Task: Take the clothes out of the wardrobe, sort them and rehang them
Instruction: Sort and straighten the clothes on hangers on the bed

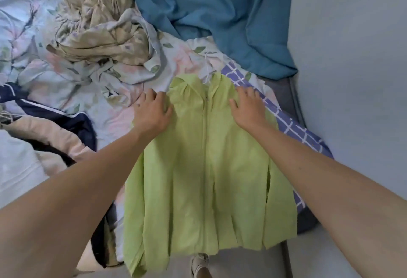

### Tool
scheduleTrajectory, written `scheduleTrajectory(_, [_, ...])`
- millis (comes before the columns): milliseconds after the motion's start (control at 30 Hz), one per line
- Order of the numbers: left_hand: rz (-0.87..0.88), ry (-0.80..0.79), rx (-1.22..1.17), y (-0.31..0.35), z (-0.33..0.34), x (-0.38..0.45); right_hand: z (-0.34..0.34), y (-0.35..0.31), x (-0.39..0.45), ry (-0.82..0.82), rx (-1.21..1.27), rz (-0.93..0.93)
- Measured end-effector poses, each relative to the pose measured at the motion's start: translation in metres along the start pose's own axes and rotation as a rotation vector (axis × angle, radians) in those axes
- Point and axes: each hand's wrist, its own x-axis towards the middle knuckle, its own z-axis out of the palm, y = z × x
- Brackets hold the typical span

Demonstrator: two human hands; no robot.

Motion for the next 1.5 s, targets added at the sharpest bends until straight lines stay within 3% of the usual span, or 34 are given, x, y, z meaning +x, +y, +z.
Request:
scheduleTrajectory(100, [0.022,-0.32,0.017,-0.008,0.045,-0.018,0.047,0.014,-0.031,-0.212,-0.134,-0.069])
scheduleTrajectory(167, [0.073,-0.426,0.035,-0.016,0.062,-0.034,0.06,0.019,-0.043,-0.179,-0.202,-0.105])
scheduleTrajectory(333, [0.051,-0.256,-0.022,-0.054,0.053,-0.067,0.047,-0.013,-0.055,-0.063,-0.201,-0.131])
scheduleTrajectory(567, [-0.072,-0.103,-0.077,-0.159,-0.003,-0.118,0.058,-0.15,-0.093,-0.139,-0.015,-0.266])
scheduleTrajectory(900, [-0.119,0.075,-0.061,-0.402,-0.057,-0.215,0.164,-0.414,-0.177,-0.285,0.18,-0.384])
scheduleTrajectory(1133, [-0.103,0.189,0.076,-0.581,-0.121,-0.206,0.222,-0.579,-0.173,-0.329,0.326,-0.35])
scheduleTrajectory(1333, [-0.264,0.06,0.031,-0.662,-0.17,-0.148,0.253,-0.628,-0.137,-0.307,0.27,-0.288])
scheduleTrajectory(1500, [-0.186,-0.038,0.084,-0.688,-0.179,-0.114,0.256,-0.635,-0.116,-0.289,0.274,-0.185])
